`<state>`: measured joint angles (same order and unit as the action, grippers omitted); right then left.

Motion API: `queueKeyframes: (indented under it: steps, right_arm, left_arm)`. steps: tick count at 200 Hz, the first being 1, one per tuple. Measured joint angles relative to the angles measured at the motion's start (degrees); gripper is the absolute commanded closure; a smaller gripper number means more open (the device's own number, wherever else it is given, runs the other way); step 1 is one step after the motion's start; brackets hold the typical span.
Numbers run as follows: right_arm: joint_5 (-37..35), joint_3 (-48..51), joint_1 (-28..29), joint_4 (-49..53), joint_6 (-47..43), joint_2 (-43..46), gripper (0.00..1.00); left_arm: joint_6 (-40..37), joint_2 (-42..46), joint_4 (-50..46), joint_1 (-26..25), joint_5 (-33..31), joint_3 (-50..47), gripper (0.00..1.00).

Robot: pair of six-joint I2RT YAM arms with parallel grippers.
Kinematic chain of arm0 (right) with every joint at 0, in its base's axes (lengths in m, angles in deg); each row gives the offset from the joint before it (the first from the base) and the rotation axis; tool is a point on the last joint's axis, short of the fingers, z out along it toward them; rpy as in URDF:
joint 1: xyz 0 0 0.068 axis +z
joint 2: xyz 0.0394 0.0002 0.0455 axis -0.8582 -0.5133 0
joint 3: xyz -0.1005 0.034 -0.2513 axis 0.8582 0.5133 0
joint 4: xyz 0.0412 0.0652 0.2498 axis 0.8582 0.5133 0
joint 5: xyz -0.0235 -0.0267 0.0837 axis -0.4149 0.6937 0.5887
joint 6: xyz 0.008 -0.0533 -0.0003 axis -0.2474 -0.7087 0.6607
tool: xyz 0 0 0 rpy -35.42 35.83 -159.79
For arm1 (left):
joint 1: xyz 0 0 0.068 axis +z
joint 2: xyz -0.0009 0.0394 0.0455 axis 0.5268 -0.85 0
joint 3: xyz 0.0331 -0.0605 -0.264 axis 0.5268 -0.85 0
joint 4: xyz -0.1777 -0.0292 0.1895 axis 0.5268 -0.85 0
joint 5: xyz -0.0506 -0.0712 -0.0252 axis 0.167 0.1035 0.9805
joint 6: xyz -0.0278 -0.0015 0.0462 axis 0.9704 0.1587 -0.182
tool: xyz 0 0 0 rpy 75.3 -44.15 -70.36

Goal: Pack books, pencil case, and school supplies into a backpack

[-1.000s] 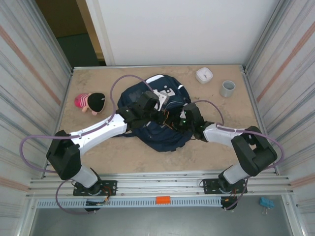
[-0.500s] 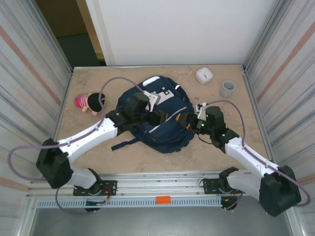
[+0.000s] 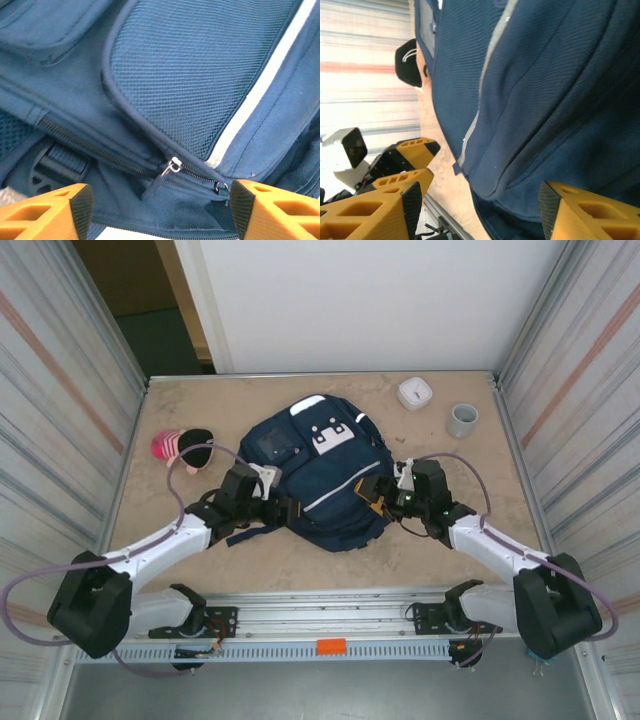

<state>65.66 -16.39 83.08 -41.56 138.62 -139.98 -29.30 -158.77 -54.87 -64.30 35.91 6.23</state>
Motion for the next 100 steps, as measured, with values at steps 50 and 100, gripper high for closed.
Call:
queueKeyframes:
  steps: [50, 100]
  right_arm:
    - [-0.4, -0.6, 0.8, -1.2, 0.6, -5.5, 0.5]
    - [-0.5, -2.7, 0.8, -3.8, 1.3, -10.3, 0.77]
  left_arm:
    - [-3.3, -11.0, 4.9, -0.1, 3.9, 1.0, 0.41]
    - [-4.1, -12.5, 6.6, -1.8, 4.8, 1.2, 0.61]
